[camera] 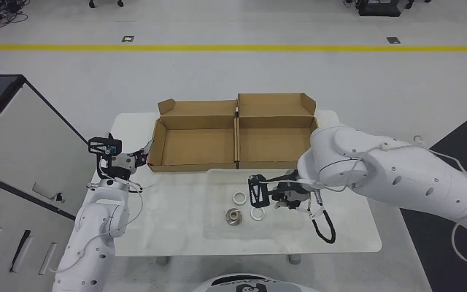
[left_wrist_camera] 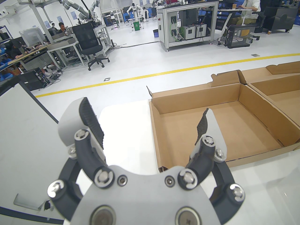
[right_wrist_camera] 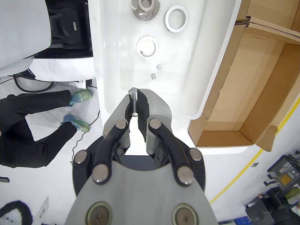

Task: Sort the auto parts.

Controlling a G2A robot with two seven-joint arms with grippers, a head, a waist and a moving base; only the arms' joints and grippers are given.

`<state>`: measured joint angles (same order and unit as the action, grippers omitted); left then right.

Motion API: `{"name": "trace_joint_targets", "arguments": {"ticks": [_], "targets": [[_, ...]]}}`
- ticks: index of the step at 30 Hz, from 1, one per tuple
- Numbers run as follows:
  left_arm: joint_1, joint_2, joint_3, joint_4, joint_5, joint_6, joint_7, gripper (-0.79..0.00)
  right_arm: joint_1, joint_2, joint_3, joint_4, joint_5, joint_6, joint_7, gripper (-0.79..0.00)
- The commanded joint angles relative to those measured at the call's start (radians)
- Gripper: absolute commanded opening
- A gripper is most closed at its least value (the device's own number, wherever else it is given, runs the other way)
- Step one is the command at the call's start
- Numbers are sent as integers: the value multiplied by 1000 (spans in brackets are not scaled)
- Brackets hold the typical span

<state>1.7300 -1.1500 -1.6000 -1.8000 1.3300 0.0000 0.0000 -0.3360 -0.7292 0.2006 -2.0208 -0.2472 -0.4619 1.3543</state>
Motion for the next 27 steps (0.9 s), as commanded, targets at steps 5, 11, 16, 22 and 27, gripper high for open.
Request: {"name": "trace_joint_targets", "arguments": {"ticks": [5, 11, 16, 22, 27], "targets": [[0, 0, 0, 0, 0, 0, 0, 0, -10, 19, 87, 130, 152, -24, -136, -785], [0, 0, 0, 0, 0, 0, 0, 0, -81, 58, 178, 324, 483, -162, -278, -785], [0, 0, 0, 0, 0, 0, 0, 0, -131, 72, 218, 407, 693, -285, -296, -785], [0, 0, 0, 0, 0, 0, 0, 0, -160, 75, 245, 418, 888, -347, -343, -785], [0, 0, 0, 0, 0, 0, 0, 0, -176, 80, 266, 383, 1038, -395, -391, -785]]}}
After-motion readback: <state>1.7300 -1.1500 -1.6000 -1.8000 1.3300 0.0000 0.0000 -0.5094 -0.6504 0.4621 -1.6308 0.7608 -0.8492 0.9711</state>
